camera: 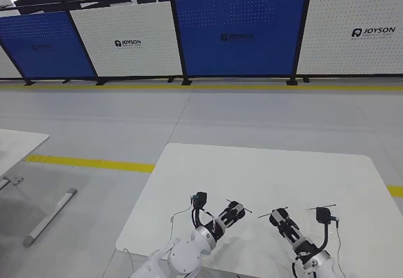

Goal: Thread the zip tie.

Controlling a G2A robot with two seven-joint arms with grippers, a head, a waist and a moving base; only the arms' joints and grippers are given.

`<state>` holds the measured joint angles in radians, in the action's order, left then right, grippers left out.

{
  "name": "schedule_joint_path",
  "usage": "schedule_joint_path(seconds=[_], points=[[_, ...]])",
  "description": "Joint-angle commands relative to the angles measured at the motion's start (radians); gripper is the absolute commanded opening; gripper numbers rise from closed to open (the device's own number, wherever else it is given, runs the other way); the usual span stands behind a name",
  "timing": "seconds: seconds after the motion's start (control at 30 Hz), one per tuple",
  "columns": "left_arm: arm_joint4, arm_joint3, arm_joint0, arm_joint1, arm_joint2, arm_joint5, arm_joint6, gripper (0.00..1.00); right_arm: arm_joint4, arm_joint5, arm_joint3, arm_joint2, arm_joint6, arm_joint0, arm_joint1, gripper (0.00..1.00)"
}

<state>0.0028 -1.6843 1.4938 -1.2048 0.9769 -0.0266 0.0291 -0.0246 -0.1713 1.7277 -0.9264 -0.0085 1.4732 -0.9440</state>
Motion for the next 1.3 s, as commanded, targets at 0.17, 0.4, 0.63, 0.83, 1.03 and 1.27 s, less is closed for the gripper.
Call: schedule_joint_path(seconds=[0.17,0.4,0.63,0.83,1.03,1.27], points=[[0.0,0.0,0.0,0.0,0.0,0.0,0.0,0.0,-0.019,0.009,-0.012,0.013,-0.029,-0.006,-0.012,0.0],[0.0,0.0,0.0,0.0,0.0,0.0,0.0,0.0,-0.029,0.021,-0.014,0.009,-0.039,-0.006,-0.013,0.0],[0.001,0.002,-0.002,-0.002,-0.002,0.003,-0.001,0.0,-0.082,0.066,-0.019,0.019,-0.051,-0.013,-0.033,0.0],[0.001,0.002,-0.002,-0.002,-0.002,0.003,-0.001,0.0,-0.082,0.066,-0.019,0.019,-0.051,-0.013,-0.033,0.0],[0.01,0.003,-0.004,-0.003,-0.004,0.006,-0.008,0.0,-0.082,0.066,-0.019,0.019,-0.051,-0.013,-0.033,0.0],[0.027,0.008,-0.004,-0.005,-0.01,0.01,-0.015,0.0,-0.082,0.066,-0.019,0.019,-0.051,-0.013,-0.033,0.0]])
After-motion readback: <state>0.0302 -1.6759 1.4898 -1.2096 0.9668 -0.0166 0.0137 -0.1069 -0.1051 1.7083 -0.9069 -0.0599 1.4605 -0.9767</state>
